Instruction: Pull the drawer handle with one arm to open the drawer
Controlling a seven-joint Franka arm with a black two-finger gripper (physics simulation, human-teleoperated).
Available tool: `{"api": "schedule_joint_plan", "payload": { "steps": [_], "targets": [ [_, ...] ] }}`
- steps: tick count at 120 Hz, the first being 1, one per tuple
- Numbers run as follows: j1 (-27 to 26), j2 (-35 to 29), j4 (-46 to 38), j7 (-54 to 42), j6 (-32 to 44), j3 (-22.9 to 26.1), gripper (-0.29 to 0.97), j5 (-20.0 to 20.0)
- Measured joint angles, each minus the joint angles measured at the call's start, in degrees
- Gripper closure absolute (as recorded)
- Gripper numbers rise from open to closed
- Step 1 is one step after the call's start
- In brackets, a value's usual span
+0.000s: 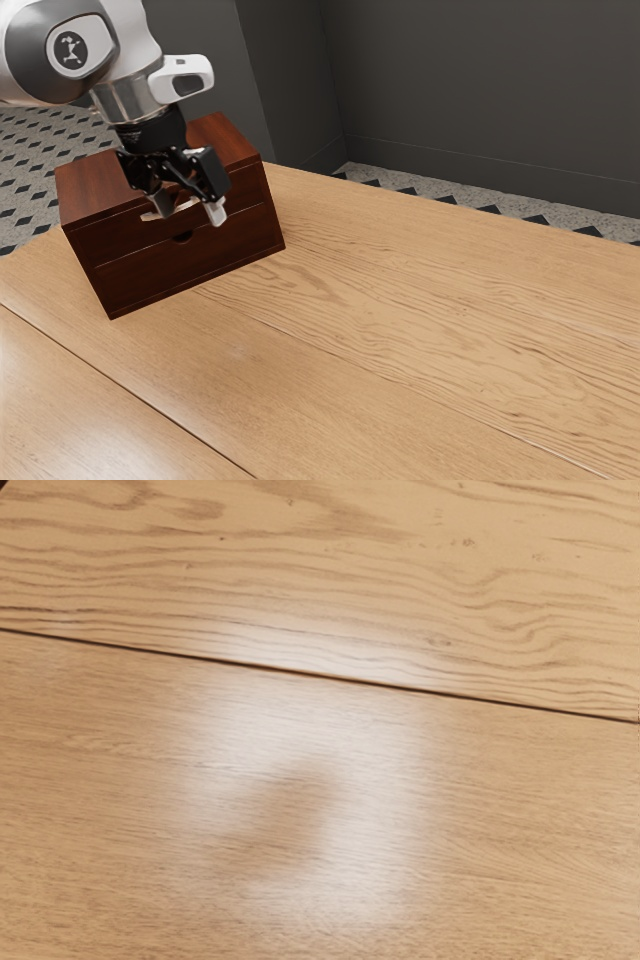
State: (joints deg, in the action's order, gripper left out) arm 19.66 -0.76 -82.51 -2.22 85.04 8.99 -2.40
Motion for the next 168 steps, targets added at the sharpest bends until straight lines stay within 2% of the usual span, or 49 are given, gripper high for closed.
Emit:
{"api": "schedule_joint_plan", "payload": {
  "steps": [18,35,47,59,72,102,113,127,144,168],
  "targets": [
    [-2.33,0.0,-0.19,-0.06,-0.06,-2.62,0.0,-2.17],
    [-0.57,-3.5,5.11,-2.76,-0.3,-2.57,0.0,-2.96],
    [2.13,-4.97,7.91,-9.37,-0.88,-0.32,0.0,-4.6],
    [0.37,-4.27,9.15,-16.23,-2.06,2.56,0.0,-5.91],
    [0.01,-3.15,10.52,-22.51,-2.06,4.14,0.0,-3.47],
    [-0.53,4.66,10.21,-33.29,1.81,4.38,0.0,3.89],
    [0.32,9.31,10.52,-35.18,4.46,4.29,0.0,6.79],
    [0.93,11.57,10.73,-35.65,6.54,4.17,0.0,10.22],
    [1.87,12.43,10.77,-35.68,8.21,2.41,0.0,12.16],
    [2.56,14.38,11.35,-35.85,9.76,-1.03,0.0,12.89]
  ]
}}
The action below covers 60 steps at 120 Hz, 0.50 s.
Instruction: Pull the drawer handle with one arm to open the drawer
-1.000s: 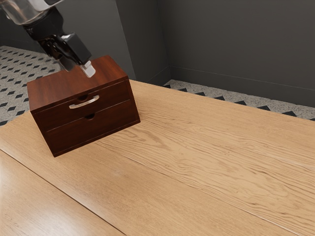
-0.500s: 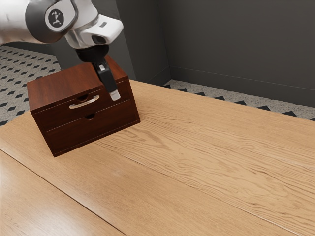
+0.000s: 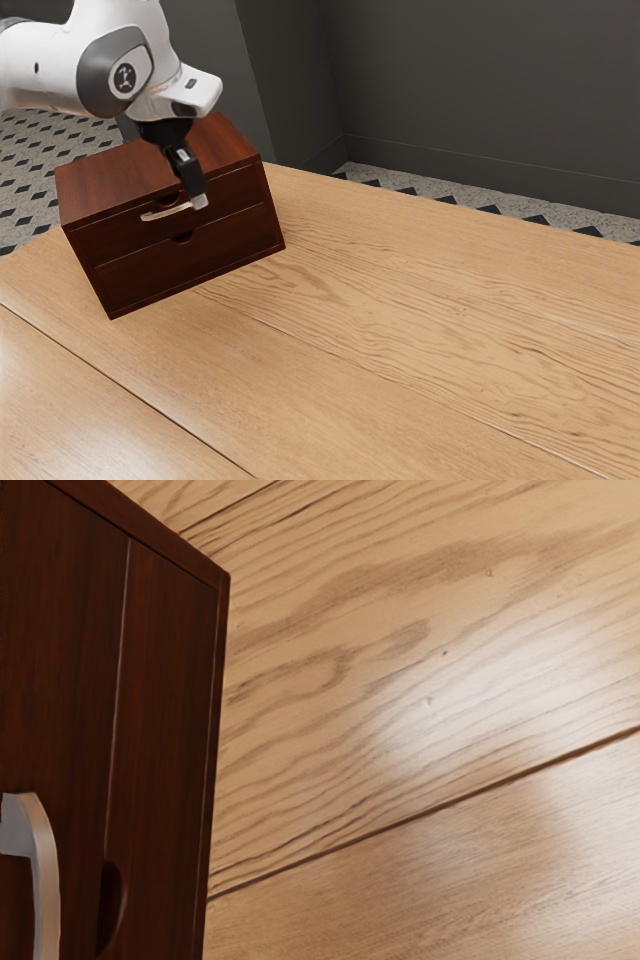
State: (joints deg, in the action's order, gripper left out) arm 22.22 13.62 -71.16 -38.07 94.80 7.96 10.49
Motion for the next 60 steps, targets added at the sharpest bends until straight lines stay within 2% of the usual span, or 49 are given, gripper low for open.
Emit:
{"api": "schedule_joint_plan", "payload": {
  "steps": [28,60],
  "targets": [
    [1.49,4.4,2.08,-2.33,4.1,-0.05,0.09,-0.28],
    [2.55,4.54,0.42,-5.64,12.16,-1.13,0.1,-0.12]
  ]
}}
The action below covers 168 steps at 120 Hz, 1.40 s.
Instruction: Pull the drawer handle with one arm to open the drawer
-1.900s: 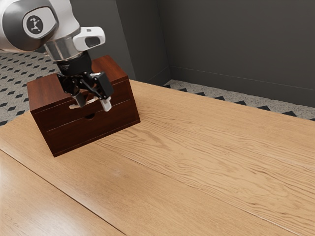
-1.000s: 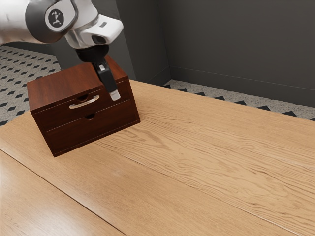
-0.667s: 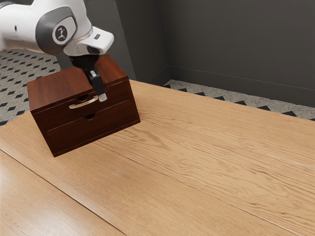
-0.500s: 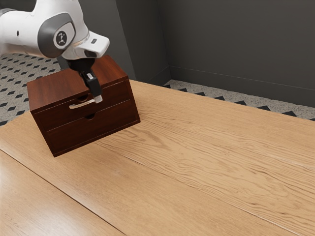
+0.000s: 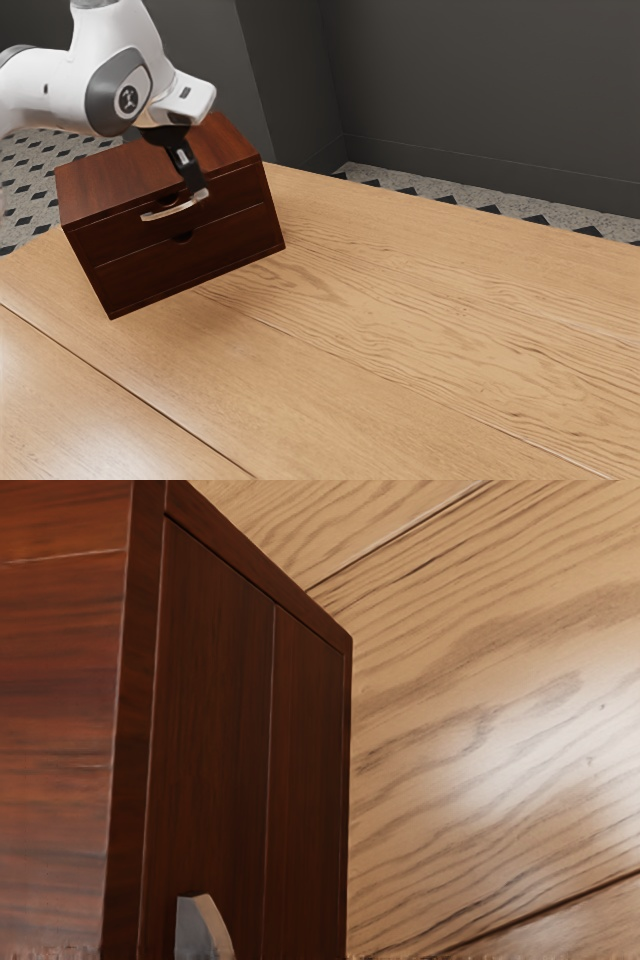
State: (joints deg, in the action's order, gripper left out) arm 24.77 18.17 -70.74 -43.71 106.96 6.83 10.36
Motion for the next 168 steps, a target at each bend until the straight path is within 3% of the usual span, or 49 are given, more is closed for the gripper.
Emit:
{"api": "schedule_joint_plan", "payload": {
  "steps": [14,36,55,116,168],
  "targets": [
    [0.05,-0.32,-0.61,-0.63,1.15,-1.33,0.11,0.02],
    [0.01,-0.45,-1.75,-0.77,2.02,-2.52,0.35,0.02],
    [-0.04,-0.94,-3.05,-0.36,2.28,-4.15,0.45,0.09],
    [-1.15,-1.12,-4.01,1.68,2.44,-4.57,0.48,3.93],
    [-1.76,-5.77,-13.4,2.82,8.16,-4.4,0.56,5.25]
  ]
}}
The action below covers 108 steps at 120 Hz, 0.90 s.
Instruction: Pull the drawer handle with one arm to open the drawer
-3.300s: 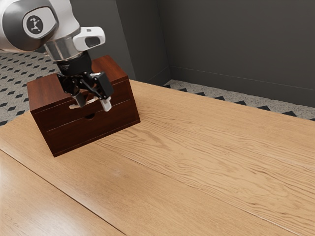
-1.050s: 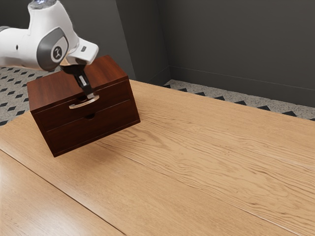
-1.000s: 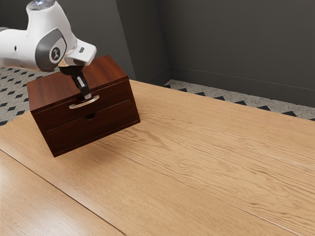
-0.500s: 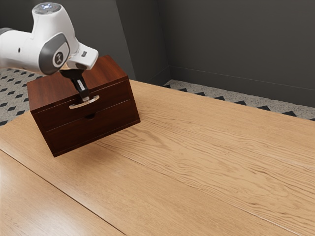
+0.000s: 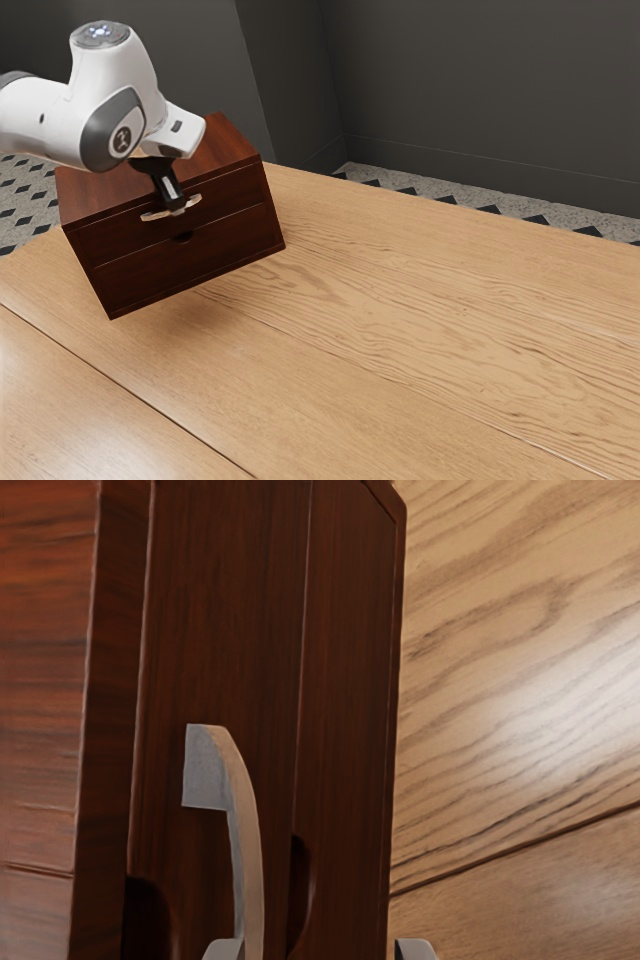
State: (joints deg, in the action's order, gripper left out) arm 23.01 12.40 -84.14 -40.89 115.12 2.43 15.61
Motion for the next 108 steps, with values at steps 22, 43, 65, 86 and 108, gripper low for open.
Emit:
{"api": "schedule_joint_plan", "payload": {
  "steps": [22,43,65,86,108],
  "targets": [
    [0.0,0.78,-0.07,0.23,3.7,-0.08,0.59,0.04],
    [0.02,1.13,-0.13,0.36,5.35,-0.22,0.6,1.03],
    [-0.21,1.34,-0.49,0.5,5.77,-0.96,0.6,1.77],
    [-0.42,1.35,-0.93,0.66,5.92,-1.1,0.6,2.13],
    [-2.38,1.35,-1.62,0.8,5.98,-4.17,0.6,2.19]
  ]
}}
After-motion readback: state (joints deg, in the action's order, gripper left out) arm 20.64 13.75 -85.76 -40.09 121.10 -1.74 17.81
